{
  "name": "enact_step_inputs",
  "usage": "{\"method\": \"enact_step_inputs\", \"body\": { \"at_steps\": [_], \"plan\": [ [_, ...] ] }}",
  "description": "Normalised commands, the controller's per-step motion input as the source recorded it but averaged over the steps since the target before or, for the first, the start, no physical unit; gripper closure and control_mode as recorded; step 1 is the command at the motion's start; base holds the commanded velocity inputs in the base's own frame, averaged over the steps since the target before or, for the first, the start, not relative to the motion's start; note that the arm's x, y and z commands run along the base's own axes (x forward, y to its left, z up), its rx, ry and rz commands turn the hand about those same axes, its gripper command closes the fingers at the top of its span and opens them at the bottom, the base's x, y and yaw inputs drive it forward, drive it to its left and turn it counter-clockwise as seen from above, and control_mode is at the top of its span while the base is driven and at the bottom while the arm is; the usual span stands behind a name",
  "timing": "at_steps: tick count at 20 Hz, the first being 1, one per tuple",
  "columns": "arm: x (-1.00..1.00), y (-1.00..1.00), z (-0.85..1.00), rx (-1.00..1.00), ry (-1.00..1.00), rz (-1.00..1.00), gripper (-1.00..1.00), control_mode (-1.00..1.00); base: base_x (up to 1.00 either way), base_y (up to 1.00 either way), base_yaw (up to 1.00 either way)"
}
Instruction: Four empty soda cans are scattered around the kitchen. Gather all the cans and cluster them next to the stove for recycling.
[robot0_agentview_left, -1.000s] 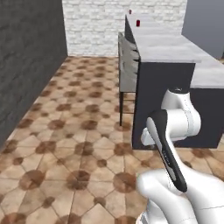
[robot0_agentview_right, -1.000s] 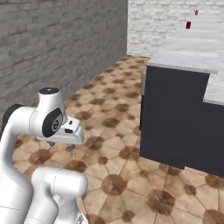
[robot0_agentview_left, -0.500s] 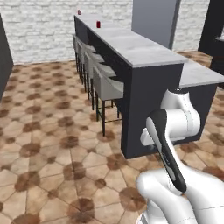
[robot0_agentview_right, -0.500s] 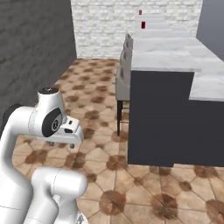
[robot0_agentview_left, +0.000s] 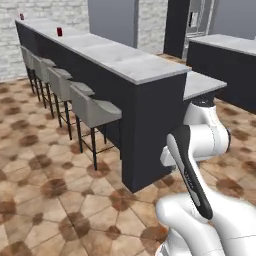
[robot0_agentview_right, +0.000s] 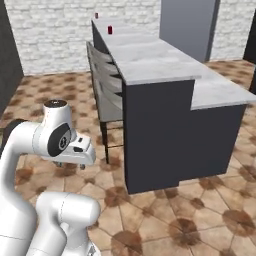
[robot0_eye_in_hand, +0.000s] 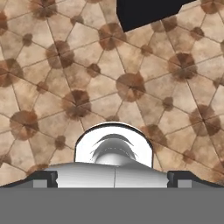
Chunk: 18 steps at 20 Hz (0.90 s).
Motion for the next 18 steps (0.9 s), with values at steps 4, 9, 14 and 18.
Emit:
{"method": "enact_step_inputs", "body": {
  "at_steps": [4,9,14,18],
  "plan": [
    [0.00,0.00,0.00,0.00,0.00,0.00,-1.00,1.00,0.34,0.82,-0.52],
    [0.00,0.00,0.00,0.00,0.00,0.00,-1.00,1.00,0.28,0.84,-0.51],
    [0.00,0.00,0.00,0.00,0.00,0.00,-1.00,1.00,0.10,0.86,-0.48],
    [0.00,0.00,0.00,0.00,0.00,0.00,-1.00,1.00,0.02,0.99,-0.46]
  ]
}}
